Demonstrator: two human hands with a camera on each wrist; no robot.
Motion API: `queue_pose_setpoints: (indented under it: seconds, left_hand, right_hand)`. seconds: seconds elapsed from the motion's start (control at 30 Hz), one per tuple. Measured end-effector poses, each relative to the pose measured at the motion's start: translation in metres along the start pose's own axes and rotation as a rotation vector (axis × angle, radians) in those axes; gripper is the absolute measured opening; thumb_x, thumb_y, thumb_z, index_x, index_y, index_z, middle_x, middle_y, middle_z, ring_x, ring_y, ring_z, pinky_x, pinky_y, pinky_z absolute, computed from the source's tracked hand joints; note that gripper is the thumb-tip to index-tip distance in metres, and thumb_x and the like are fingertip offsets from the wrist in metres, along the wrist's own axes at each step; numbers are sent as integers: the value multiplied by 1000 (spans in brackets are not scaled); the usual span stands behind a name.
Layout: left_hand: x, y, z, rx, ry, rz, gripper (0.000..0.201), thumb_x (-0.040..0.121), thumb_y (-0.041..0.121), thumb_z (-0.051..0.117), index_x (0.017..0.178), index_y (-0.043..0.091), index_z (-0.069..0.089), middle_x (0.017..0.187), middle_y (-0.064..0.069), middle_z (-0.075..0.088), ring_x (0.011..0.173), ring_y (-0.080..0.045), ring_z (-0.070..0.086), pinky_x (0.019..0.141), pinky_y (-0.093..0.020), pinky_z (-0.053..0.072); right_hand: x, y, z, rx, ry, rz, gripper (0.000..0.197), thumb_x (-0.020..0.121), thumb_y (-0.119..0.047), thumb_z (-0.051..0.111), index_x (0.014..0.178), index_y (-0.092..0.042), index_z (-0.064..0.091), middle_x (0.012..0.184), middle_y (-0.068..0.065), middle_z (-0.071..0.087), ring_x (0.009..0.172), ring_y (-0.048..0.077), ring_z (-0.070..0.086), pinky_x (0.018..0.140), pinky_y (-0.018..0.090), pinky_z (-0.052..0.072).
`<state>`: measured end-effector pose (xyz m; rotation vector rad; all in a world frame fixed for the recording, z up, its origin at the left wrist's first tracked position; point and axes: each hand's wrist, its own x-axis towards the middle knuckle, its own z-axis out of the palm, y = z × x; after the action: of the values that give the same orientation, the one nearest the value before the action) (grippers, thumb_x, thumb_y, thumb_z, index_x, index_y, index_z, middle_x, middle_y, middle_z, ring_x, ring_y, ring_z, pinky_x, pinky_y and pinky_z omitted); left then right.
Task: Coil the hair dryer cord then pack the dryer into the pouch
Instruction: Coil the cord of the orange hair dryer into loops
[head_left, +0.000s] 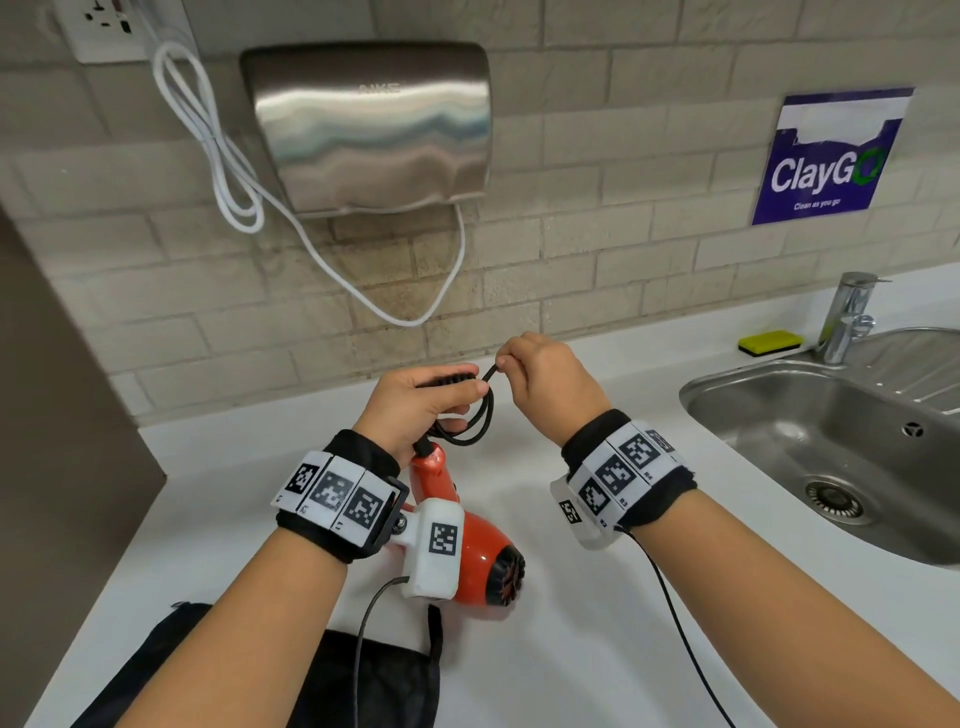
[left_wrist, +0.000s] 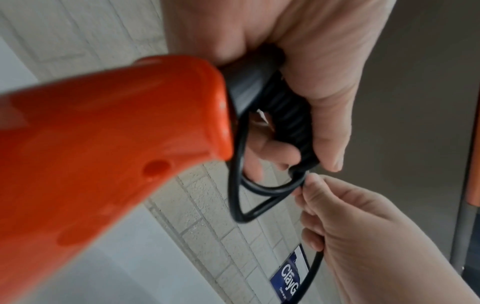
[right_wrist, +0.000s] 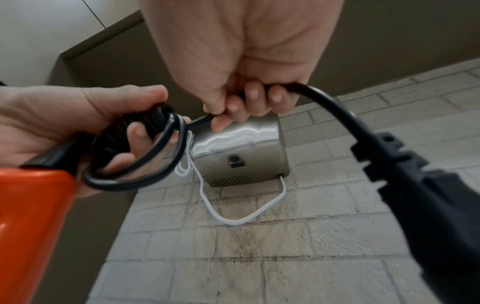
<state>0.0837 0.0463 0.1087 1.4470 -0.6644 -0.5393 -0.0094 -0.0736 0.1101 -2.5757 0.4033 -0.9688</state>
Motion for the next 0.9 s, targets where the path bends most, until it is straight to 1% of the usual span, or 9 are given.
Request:
queue_pose_setpoints:
  seconds: [0.13, 0.27, 0.4, 0.5, 0.6, 0.67, 0.73, 0.83, 0.9]
  left_hand:
    - [-1, 1, -1, 22, -29, -28, 13, 73, 8, 73, 82, 17, 70, 77, -2, 66, 52, -5, 62, 55, -20, 55]
    - [-1, 4, 2, 121, -84, -43, 21, 72, 9, 74, 89, 21, 70, 74, -1, 62, 41, -6, 48, 51, -22, 53]
    - [-2, 5, 4, 160, -65, -56, 7, 75, 16, 72, 82, 16, 72, 75, -2, 67, 38, -7, 46, 51, -24, 52]
    - [-1, 5, 3, 179, -63, -57, 6, 76, 19, 70, 75, 13, 72, 79, -2, 69, 39, -9, 43, 50, -25, 45]
    - [-1, 5, 3, 131, -34, -67, 8, 77, 16, 68, 72, 12, 71, 69, 1, 66, 38, -6, 33, 40, -20, 33]
    - [-1, 4, 2, 67, 27, -64, 6, 78, 14, 68, 73, 11, 70, 61, 5, 63, 38, -5, 30, 37, -18, 29]
    - [1, 4, 0, -7, 101, -64, 8, 79, 14, 68, 72, 10, 68, 58, 5, 61, 37, -5, 29, 35, -17, 27]
    - [3, 5, -3, -86, 155, -86, 10, 80, 15, 67, 73, 10, 64, 68, -2, 62, 36, -4, 29, 36, -17, 27]
    - [2, 5, -3, -96, 157, -87, 9, 81, 15, 66, 73, 10, 64, 71, -3, 63, 38, -5, 32, 38, -18, 30]
  right_hand:
    - [-5, 0, -1, -29, -3, -24, 26, 95, -16, 42, 98, 1, 61, 97, 17, 61, 89, 33, 57, 76, 36, 42]
    - [-5, -10, -6, -120, 46, -128, 25, 94, -15, 43, 96, 2, 62, 93, 18, 61, 86, 34, 56, 74, 38, 42]
    - [-3, -17, -7, -142, 83, -202, 26, 91, -16, 44, 88, 2, 63, 86, 19, 62, 81, 35, 57, 69, 38, 43]
    - [-4, -19, -6, -119, 84, -215, 29, 84, -18, 43, 80, 3, 63, 77, 19, 62, 73, 36, 58, 63, 36, 45]
    - [-5, -19, -7, -74, 62, -239, 31, 87, -21, 42, 81, 1, 64, 77, 17, 62, 72, 32, 58, 64, 35, 46]
    - [-4, -14, -9, 31, 64, -171, 25, 90, -21, 46, 89, -2, 63, 79, 11, 63, 73, 25, 57, 67, 34, 44]
    - [-6, -1, -7, 137, 56, -47, 18, 93, -19, 47, 92, -6, 59, 69, 3, 57, 63, 20, 51, 60, 28, 40]
    - [-16, 20, 5, 222, -156, 89, 13, 93, -14, 43, 85, -14, 52, 70, 3, 53, 65, 24, 53, 62, 27, 42]
    - [-26, 30, 13, 266, -278, 115, 13, 92, -8, 43, 82, -15, 48, 77, 2, 52, 65, 17, 57, 60, 11, 43]
